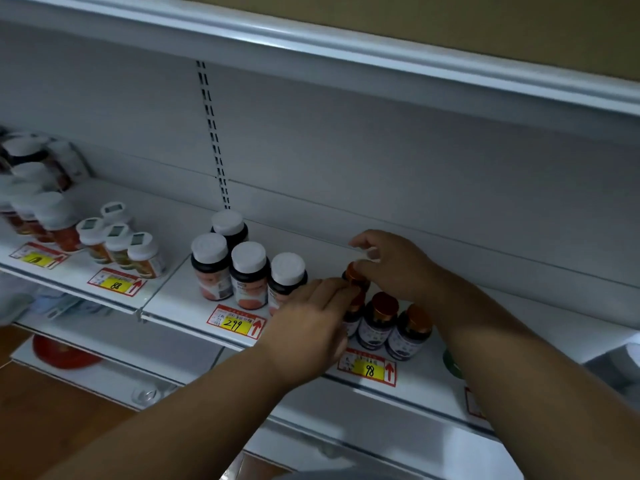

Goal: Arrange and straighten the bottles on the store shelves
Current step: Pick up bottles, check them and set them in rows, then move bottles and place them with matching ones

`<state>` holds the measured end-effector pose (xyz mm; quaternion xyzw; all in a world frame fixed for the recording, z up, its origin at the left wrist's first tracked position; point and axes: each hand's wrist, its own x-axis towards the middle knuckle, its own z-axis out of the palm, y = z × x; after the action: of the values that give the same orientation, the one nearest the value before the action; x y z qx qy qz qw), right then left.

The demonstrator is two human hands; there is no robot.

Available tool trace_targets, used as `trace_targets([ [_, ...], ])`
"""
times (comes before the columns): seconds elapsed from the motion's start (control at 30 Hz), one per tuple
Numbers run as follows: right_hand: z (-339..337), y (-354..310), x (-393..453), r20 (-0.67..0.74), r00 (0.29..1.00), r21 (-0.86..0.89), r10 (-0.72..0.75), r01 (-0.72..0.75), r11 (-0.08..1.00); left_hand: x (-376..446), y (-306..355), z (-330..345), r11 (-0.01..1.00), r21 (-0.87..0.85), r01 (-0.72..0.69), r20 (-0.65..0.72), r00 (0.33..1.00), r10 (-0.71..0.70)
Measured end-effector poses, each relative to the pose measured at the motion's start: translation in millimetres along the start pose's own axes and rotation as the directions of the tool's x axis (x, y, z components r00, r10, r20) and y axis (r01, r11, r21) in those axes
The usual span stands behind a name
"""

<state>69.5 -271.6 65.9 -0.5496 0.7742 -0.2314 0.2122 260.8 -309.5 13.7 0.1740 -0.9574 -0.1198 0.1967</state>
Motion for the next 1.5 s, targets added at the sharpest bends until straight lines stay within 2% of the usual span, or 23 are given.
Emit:
trace_targets([
  [0.13, 9, -51, -11, -0.212, 0.975, 0.021, -0.072, 0.078, 0.997, -22, -28, -24, 0.991, -0.133, 0.025, -0.139, 0.989, -0.044],
  [0.23, 38, -112, -2, -0.275, 0.956, 0.025, -0.105, 0.116, 0.993, -57, -65, -59, 0.987, -0.152, 0.054, -0.208, 0.974, -0.085],
  [0.43, 137, -255, 28, -0.251, 0.935, 0.124, -0.250, 0.287, 0.950, -155, -171, -144, 0.943, -0.106, 0.314, -0.270, 0.904, -0.331],
  [0.57, 197, -344, 53, -0.247, 0.907, 0.140, -0.341, 0.382, 0.914, -221, -230, -203, 0.855, -0.165, 0.491, -0.310, 0.797, -0.518],
  [0.77, 258, -431, 102, -0.094, 0.873, 0.165, -0.479, 0.488, 0.857, -271, -303, -251, 0.738, -0.238, 0.631, -0.370, 0.644, -0.670],
  [0.87, 275, -458, 138, -0.078, 0.866, 0.147, -0.494, 0.500, 0.853, -277, -342, -263, 0.708, -0.271, 0.653, -0.371, 0.607, -0.702],
  [1.0, 284, -487, 203, -0.094, 0.884, 0.142, -0.458, 0.468, 0.872, -262, -405, -287, 0.706, -0.256, 0.660, -0.365, 0.610, -0.703],
  [1.07, 286, -500, 245, -0.095, 0.906, 0.076, -0.412, 0.420, 0.904, -251, -438, -298, 0.696, -0.245, 0.674, -0.357, 0.605, -0.712],
  [1.17, 290, -512, 309, -0.105, 0.914, -0.028, -0.391, 0.390, 0.920, -234, -475, -311, 0.713, -0.204, 0.671, -0.321, 0.642, -0.696],
  [1.27, 300, -518, 369, 0.017, 0.961, -0.208, -0.276, 0.274, 0.939, -218, -507, -320, 0.742, -0.174, 0.648, -0.319, 0.676, -0.665],
  [1.37, 315, -517, 407, 0.128, 0.971, -0.393, -0.202, 0.237, 0.889, -209, -537, -319, 0.750, -0.173, 0.638, -0.285, 0.697, -0.658],
  [1.5, 326, -518, 426, 0.114, 0.975, -0.575, -0.192, 0.222, 0.787, -199, -574, -315, 0.803, -0.121, 0.583, -0.210, 0.776, -0.595],
])
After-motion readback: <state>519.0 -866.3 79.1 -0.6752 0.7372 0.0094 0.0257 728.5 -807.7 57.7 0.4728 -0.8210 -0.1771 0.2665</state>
